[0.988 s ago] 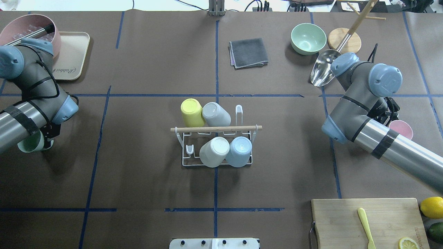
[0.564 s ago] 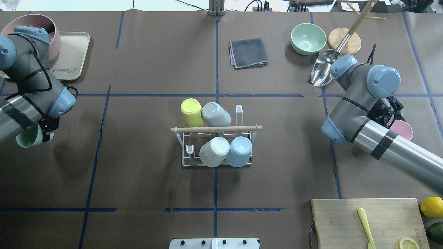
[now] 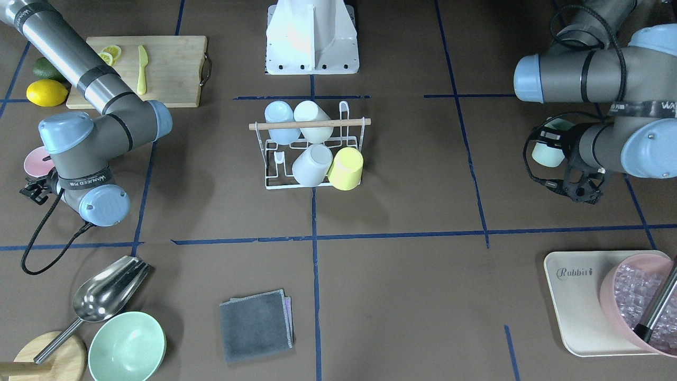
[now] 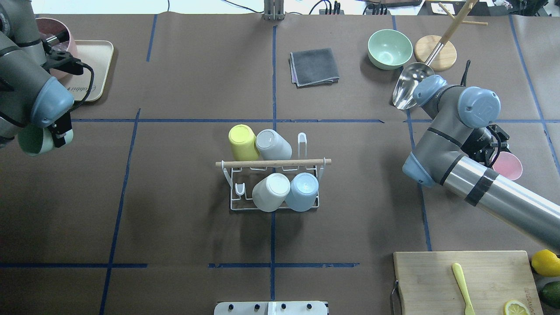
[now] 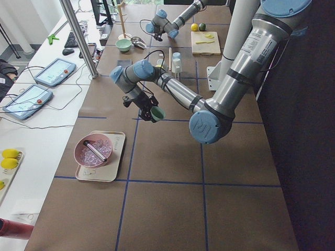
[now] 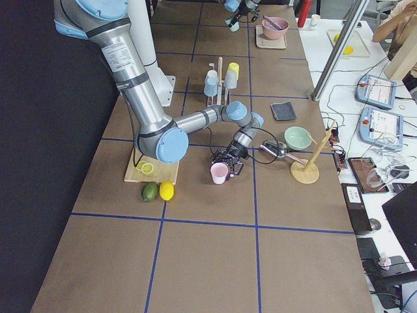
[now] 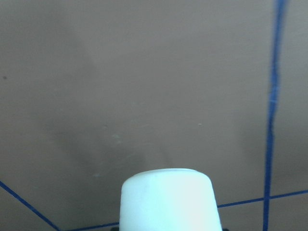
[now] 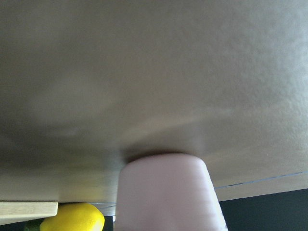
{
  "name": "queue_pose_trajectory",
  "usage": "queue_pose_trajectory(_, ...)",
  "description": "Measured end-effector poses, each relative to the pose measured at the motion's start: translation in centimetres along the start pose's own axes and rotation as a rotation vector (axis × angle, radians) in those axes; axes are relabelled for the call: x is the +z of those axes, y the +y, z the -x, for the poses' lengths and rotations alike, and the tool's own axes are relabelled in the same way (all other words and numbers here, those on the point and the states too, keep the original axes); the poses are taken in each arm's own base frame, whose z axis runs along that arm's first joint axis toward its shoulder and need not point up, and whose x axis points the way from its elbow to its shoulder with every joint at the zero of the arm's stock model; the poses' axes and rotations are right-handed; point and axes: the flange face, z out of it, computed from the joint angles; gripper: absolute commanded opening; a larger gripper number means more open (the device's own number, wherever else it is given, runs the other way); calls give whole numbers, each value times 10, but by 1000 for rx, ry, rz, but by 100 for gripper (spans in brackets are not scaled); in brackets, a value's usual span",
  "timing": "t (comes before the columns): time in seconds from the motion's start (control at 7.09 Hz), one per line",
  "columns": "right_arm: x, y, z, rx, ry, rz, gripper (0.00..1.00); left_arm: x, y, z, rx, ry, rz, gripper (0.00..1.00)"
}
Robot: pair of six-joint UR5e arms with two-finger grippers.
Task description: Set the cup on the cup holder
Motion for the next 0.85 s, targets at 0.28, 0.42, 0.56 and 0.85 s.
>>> queue_pose_trajectory(0.28, 0, 0, 2, -10, 10, 17, 42, -41, -10, -32, 169, -37, -190, 5)
queue_pose_trajectory(0.42, 0, 0, 3, -30, 14, 24, 11, -57, -12, -46, 269, -60, -296, 5)
queue_pose_trajectory(0.56, 1, -1, 4, -46, 15, 29, 0, -71, -8, -62, 363, -83, -393, 5)
queue_pose_trajectory(0.85, 1, 0, 5, -51, 8, 40, 0, -98, 3, -93, 508, -114, -588, 5)
